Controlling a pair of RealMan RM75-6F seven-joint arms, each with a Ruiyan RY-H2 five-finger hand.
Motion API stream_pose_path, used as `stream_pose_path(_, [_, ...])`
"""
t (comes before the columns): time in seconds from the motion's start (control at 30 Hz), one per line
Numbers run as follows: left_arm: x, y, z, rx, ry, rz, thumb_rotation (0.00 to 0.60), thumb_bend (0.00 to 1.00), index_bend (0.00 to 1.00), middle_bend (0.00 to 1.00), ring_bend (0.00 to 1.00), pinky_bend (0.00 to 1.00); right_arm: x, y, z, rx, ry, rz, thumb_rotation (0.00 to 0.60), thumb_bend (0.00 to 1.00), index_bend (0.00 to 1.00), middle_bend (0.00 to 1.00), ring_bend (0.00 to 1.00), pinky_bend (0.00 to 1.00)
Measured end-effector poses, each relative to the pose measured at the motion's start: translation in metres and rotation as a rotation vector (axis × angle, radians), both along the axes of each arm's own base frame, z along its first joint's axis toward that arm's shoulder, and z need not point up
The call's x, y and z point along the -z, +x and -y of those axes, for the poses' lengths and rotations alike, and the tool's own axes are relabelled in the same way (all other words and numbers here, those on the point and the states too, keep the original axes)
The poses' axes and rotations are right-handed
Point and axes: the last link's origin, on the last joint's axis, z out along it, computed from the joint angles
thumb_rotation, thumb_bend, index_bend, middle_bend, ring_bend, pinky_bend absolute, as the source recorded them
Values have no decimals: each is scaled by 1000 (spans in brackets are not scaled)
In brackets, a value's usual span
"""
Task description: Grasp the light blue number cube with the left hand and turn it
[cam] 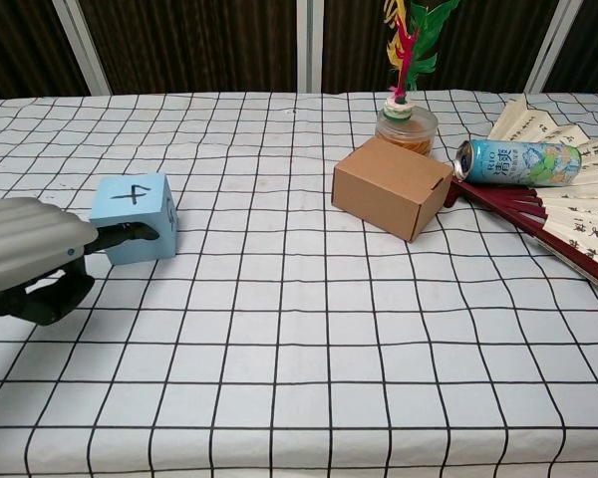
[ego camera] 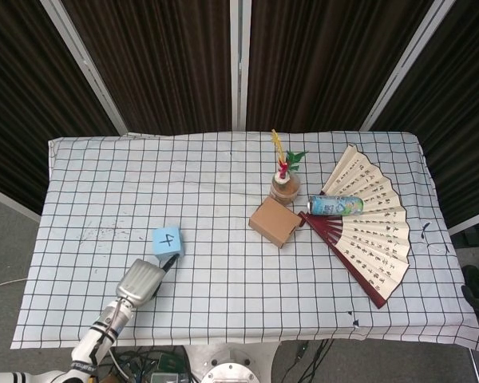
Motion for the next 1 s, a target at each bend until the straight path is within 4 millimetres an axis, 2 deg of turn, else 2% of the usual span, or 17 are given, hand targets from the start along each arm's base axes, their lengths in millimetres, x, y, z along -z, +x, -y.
stream_pose_path(0.33, [1,20,-11,69,-20,-127,600,667,7,866,938,943,1,-6,0,23,5,7,600,183,0,0,0,0])
stream_pose_path(0.57, [-4,44,-21,128,-37,-224,600,671,15,866,940,947,1,-9,0,29,2,13,600,183,0,0,0,0])
stream_pose_path(0.73, [-8,55,-28,152,-40,-291,600,672,34,866,941,949,0,-13,-1,37,-1,16,600,183,0,0,0,0])
stream_pose_path(0.83, [-13,63,-25,166,-57,-302,600,673,53,866,941,950,1,-15,-1,43,-1,18,600,183,0,0,0,0])
stream_pose_path(1.0, [-25,69,-9,203,-92,-313,600,674,106,866,942,950,3,-15,0,46,8,19,600,184,0,0,0,0])
